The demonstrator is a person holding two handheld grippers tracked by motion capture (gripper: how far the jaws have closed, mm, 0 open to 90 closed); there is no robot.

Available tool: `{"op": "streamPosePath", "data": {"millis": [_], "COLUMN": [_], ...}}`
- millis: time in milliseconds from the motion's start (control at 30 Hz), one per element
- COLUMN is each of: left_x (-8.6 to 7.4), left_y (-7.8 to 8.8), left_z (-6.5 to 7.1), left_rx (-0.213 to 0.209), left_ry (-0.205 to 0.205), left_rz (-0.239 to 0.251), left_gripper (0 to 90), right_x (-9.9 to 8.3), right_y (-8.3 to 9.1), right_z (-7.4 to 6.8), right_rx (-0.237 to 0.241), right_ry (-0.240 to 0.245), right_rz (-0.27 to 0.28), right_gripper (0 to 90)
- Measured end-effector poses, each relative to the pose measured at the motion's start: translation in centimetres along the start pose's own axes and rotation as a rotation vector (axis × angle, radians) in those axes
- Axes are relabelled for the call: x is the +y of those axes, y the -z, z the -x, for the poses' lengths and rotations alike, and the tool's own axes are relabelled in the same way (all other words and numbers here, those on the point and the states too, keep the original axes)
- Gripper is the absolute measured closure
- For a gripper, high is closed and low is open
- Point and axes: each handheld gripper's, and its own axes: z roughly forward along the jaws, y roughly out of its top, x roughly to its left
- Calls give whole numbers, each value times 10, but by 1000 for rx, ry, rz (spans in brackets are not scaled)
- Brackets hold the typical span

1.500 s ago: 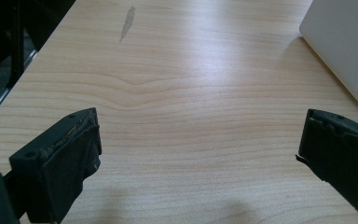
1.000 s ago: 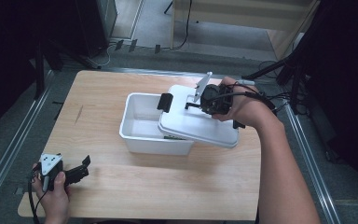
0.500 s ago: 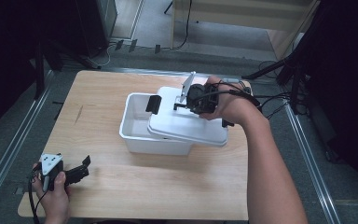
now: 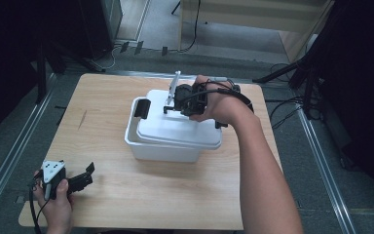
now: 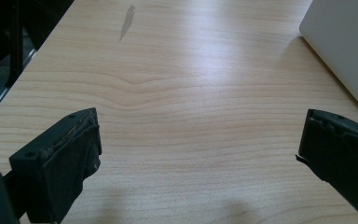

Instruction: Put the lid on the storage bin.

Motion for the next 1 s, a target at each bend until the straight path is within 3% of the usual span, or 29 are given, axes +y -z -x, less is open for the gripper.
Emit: {"op": "streamPosePath", "data": {"millis": [433, 1000], "left_x": [0, 0], "left_y": [0, 0], "left_z": [-1, -1], "left_rx": [-2, -5], "left_ry": [-1, 8], "left_rz": [-2, 5], "left_gripper": [0, 0], "right_x": [31, 38], "right_y": [-11, -28], "right_z": [-3, -3], "right_rx": [22, 42], "right_ry": [45, 45], "right_rz": [13, -8], "right_gripper": [851, 851]}}
